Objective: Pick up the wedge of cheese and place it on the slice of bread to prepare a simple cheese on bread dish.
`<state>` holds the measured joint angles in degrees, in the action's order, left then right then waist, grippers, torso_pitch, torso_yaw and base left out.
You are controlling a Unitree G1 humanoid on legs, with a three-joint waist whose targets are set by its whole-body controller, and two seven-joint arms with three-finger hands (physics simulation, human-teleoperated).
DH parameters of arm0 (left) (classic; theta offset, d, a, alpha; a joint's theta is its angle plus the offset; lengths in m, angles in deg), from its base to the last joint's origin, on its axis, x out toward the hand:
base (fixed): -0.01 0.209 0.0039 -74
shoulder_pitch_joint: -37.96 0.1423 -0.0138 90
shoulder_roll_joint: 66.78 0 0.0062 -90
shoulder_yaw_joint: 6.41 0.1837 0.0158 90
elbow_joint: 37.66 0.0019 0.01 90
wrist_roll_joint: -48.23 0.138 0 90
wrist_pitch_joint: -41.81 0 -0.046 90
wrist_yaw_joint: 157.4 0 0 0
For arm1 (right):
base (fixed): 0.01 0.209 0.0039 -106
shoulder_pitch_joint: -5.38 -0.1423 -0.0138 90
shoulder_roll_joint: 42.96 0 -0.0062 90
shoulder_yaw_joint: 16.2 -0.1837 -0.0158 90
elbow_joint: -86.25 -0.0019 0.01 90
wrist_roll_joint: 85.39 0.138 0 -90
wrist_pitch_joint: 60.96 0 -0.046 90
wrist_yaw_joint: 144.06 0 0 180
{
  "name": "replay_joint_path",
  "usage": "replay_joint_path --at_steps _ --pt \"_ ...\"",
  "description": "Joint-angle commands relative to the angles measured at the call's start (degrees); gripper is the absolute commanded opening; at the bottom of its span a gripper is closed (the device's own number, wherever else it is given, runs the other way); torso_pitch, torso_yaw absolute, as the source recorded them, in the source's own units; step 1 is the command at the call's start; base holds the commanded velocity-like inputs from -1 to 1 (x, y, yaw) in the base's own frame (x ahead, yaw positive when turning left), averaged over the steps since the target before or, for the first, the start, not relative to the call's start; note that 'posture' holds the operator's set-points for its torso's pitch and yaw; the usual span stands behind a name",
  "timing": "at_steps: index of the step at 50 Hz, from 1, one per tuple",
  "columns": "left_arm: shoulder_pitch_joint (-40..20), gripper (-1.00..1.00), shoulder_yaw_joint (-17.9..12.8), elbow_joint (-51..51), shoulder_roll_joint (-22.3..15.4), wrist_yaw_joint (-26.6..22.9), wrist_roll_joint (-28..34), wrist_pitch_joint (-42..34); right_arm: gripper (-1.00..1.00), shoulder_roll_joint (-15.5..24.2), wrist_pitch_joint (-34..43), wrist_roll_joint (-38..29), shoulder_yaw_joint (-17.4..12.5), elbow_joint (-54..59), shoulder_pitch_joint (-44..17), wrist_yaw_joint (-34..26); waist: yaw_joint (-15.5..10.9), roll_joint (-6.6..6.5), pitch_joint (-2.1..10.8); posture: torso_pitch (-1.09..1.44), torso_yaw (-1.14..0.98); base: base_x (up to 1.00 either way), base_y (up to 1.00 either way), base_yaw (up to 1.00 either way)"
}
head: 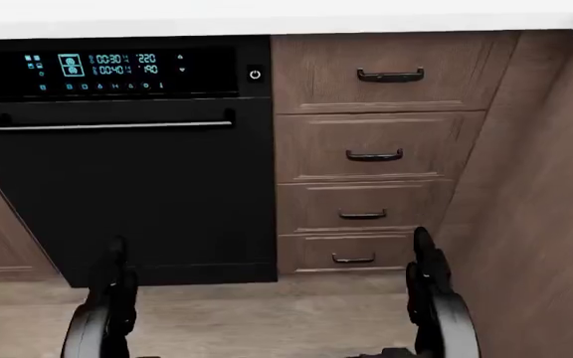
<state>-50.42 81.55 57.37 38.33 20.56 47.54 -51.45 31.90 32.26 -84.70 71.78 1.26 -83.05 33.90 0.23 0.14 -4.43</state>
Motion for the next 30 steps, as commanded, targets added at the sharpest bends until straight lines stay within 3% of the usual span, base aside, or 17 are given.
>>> replay_joint_path --at_steps 1,3,4,5,7,8,10,13,22,27,28,30 --pt "-0.6 1.0 0.5 -6.7 0.1 -0.5 -0.4 2.6 1.0 0.4 -3.9 -0.4 0.0 -4.1 -1.9 -0.1 0.1 0.45 0.05 0.0 0.0 0.0 0.0 0.0" --pt "-0.7 1.0 0.7 -6.4 0.0 -0.8 0.0 2.5 1.0 0.2 -3.5 -0.8 0.3 -4.7 -1.8 0.2 -0.4 0.05 3.53 0.0 0.0 0.0 0.0 0.0" --pt "-0.8 1.0 0.5 -6.4 -0.1 -0.9 -0.2 2.4 1.0 0.1 -3.3 -1.0 0.5 -5.0 -1.7 0.3 -0.5 0.05 2.94 0.0 0.0 0.0 0.0 0.0" --pt "-0.7 1.0 0.6 -7.1 -0.2 -0.9 0.2 2.0 1.0 0.0 -2.9 -1.1 0.6 -5.6 -1.6 0.4 -0.4 0.39 0.94 0.0 0.0 0.0 0.0 0.0" --pt "-0.9 1.0 0.1 -7.3 -0.3 -0.9 0.1 1.7 1.0 0.0 -2.9 -1.2 0.7 -5.6 -1.7 0.4 -0.5 0.42 3.97 0.0 0.0 0.0 0.0 0.0" --pt "-0.6 1.0 0.4 -8.0 -0.2 -0.9 0.4 1.3 1.0 -0.1 -3.0 -1.3 0.8 -5.7 -1.6 0.4 -0.5 0.39 4.26 0.0 0.0 0.0 0.0 0.0" --pt "-0.5 1.0 0.5 -9.8 -0.2 -0.9 0.7 0.0 1.0 -0.2 -0.8 -0.7 1.1 -8.2 -1.3 -0.1 -0.4 0.33 4.25 0.0 0.0 0.0 0.0 0.0" --pt "-1.0 1.0 0.5 -20.8 -0.6 -1.2 0.4 -10.1 1.0 0.7 4.6 0.1 -0.4 -13.1 -3.4 -0.1 -0.4 0.23 4.58 0.0 0.0 0.0 0.0 0.0" --pt "-12.1 1.0 -2.1 -35.8 -2.9 -2.6 0.7 -31.4 1.0 1.1 19.4 0.2 -0.7 -24.4 -12.0 1.6 -0.5 0.06 5.38 0.0 0.0 0.0 0.0 0.0" --pt "-14.5 1.0 -4.2 -37.9 -4.3 -3.1 -0.2 -34.8 1.0 1.8 21.9 1.9 -1.3 -27.1 -15.0 1.8 -0.5 -0.07 5.43 0.0 0.0 0.0 0.0 0.0" --pt "-14.8 1.0 -4.6 -39.3 -4.5 -3.0 -0.5 -36.1 1.0 1.8 22.3 2.1 -1.3 -27.5 -15.2 1.9 -0.3 -0.46 6.23 0.0 0.0 0.0 0.21 0.0" --pt "-13.9 1.0 -4.3 -41.9 -4.7 -3.1 -0.3 -37.6 1.0 1.9 22.2 2.3 -1.3 -27.4 -15.4 1.9 -0.1 0.18 4.94 0.0 0.0 0.0 0.23 0.0"
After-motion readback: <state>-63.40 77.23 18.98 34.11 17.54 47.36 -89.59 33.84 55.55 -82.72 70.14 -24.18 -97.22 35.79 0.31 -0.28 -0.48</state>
